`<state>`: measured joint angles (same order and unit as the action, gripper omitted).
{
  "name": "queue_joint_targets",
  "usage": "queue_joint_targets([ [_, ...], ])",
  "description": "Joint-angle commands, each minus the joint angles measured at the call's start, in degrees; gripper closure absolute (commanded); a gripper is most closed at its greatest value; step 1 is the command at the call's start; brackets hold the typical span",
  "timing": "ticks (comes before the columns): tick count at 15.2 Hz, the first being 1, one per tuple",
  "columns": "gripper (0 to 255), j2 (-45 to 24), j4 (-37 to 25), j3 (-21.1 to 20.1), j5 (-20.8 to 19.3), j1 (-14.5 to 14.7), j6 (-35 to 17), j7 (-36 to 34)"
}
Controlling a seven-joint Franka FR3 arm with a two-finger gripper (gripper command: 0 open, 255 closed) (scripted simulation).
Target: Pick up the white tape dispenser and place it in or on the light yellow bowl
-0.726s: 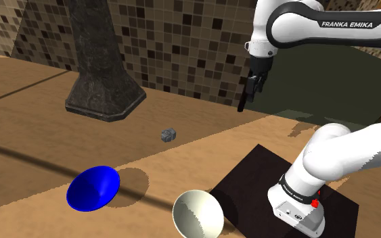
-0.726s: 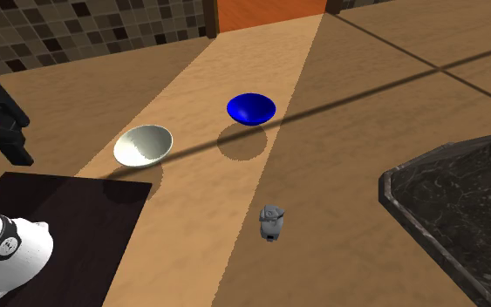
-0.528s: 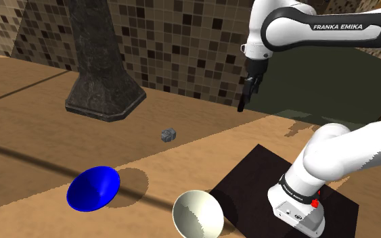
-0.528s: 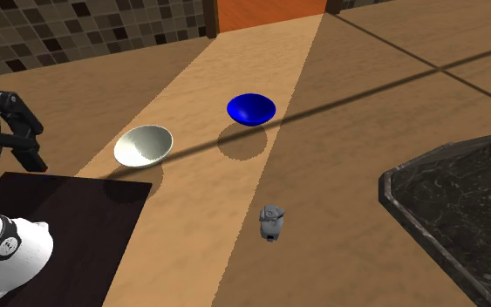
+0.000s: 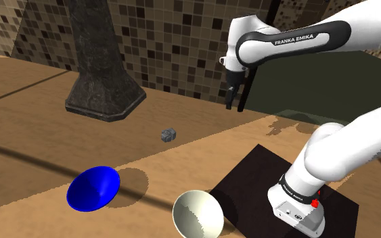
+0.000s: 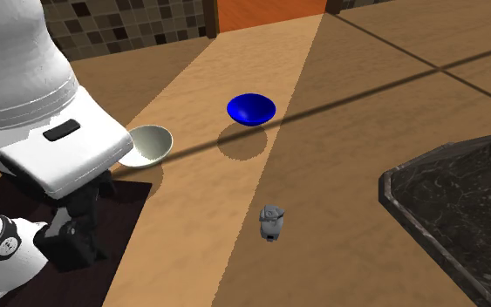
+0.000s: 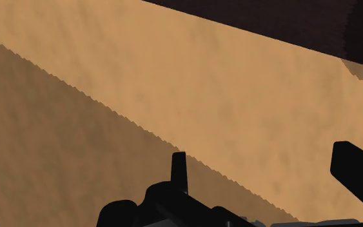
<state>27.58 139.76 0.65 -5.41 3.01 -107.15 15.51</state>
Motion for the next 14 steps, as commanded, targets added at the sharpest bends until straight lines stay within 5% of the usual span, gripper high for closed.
queue_joint_targets([
  [1,0,-4.2,-0.6,0.8,-0.1,0.5,-4.2,2.8],
  [14,0,-31.2,-12.1,0.9,3.7,4.1,-22.1,19.0],
])
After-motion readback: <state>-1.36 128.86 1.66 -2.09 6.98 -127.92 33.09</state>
